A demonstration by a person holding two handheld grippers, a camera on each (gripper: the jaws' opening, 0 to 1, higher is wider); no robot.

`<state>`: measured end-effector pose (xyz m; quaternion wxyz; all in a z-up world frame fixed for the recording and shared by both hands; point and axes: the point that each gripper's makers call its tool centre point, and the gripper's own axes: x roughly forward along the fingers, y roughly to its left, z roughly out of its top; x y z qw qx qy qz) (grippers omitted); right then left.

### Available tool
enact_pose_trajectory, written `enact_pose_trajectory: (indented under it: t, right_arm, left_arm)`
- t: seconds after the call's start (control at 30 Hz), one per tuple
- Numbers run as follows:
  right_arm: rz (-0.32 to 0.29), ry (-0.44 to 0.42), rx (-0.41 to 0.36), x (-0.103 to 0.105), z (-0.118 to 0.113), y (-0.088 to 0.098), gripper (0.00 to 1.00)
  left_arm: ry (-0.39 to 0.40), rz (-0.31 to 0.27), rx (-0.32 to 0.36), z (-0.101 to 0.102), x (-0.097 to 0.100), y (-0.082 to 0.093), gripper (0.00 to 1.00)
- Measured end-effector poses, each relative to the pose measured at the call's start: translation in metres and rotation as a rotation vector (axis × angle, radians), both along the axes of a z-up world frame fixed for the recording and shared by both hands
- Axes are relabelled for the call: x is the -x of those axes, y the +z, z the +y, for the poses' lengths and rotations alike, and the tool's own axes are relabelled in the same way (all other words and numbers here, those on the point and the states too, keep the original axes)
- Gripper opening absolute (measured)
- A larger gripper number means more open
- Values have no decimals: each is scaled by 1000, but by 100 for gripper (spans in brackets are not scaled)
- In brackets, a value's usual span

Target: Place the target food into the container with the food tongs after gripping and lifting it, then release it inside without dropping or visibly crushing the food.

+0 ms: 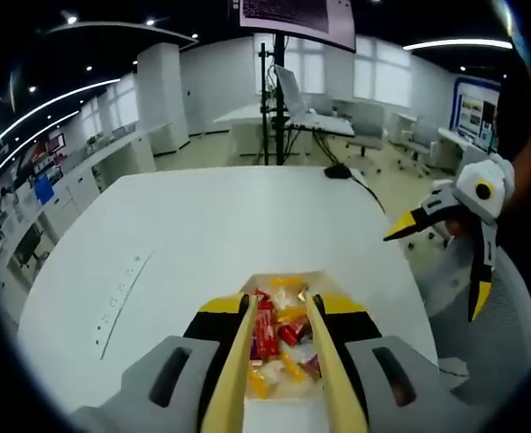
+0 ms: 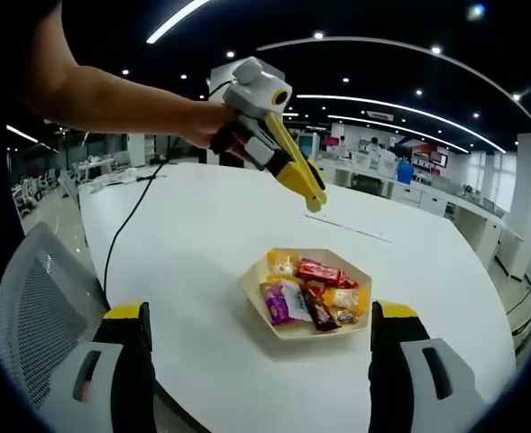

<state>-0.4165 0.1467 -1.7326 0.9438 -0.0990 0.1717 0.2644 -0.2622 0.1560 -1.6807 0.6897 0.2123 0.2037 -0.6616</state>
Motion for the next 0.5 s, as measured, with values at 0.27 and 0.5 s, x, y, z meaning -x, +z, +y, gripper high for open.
enact_pose_trajectory:
  t: [0.27,0.5]
  right_arm:
    - [3,3,6,0,1,-1,100]
    - [5,4,7,0,1,-1,100]
  left_arm:
    - [24,-4,73,12,0,19,26]
    - [63,-23,119,36,6,29,26]
